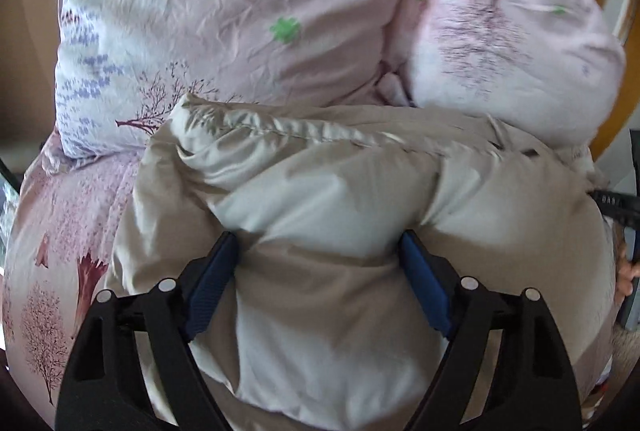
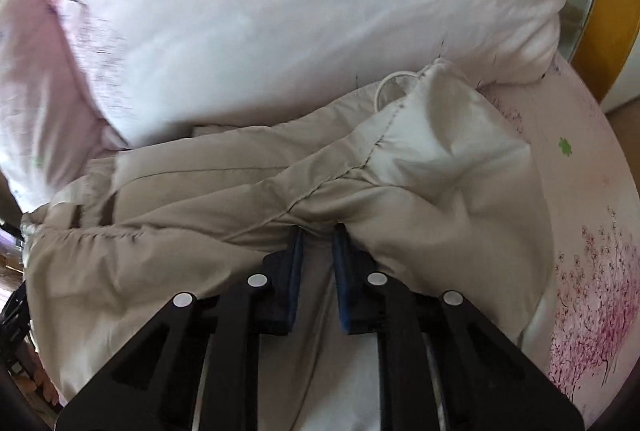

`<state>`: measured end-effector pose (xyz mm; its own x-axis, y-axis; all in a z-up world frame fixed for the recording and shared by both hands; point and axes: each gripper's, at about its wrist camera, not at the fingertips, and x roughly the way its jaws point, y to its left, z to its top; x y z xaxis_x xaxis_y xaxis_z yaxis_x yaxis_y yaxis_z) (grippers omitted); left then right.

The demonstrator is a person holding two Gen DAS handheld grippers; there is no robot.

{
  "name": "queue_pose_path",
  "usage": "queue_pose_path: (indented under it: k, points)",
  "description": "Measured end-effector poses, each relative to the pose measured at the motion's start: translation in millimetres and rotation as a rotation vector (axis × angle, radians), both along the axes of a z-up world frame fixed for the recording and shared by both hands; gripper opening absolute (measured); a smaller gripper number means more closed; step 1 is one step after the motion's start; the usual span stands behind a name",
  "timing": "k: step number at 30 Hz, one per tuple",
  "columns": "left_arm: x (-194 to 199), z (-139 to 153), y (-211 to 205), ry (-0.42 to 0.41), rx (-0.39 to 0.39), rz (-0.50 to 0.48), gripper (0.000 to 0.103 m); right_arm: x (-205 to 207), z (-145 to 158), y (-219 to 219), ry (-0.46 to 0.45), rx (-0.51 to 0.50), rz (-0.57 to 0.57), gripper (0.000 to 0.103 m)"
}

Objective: Fold large clothes

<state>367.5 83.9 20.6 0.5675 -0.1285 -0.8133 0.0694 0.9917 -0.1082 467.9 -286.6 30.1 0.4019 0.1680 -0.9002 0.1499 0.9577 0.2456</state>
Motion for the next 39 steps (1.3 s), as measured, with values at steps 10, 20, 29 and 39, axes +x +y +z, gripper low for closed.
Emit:
queue_pose_path:
  k: [10, 20, 29, 39]
  points:
    - [-20.8, 12.9, 28.7, -0.003, -0.134, 0.023, 0.076, -46.7, 22.4, -41.9, -0.122, 0.184, 0.042, 0.034]
    - [-43.8, 5.5, 77.0, -0.013, -0.136, 0.111, 0.073, -113.5, 14.3, -91.1, -0.192, 0.112, -0.056, 0.023]
    - [-30.2, -22.9, 80.2, 0.032, -0.162, 0.145, 0.073, -91.7, -37.9, -102.8, -0.094, 0.221, -0.156, 0.02]
    - [-59.2, -22.4, 123.3, -0.022, -0.448, 0.227, 0.069, -118.1, -19.6, -121.0, -0.184, 0.284, -0.203, 0.026]
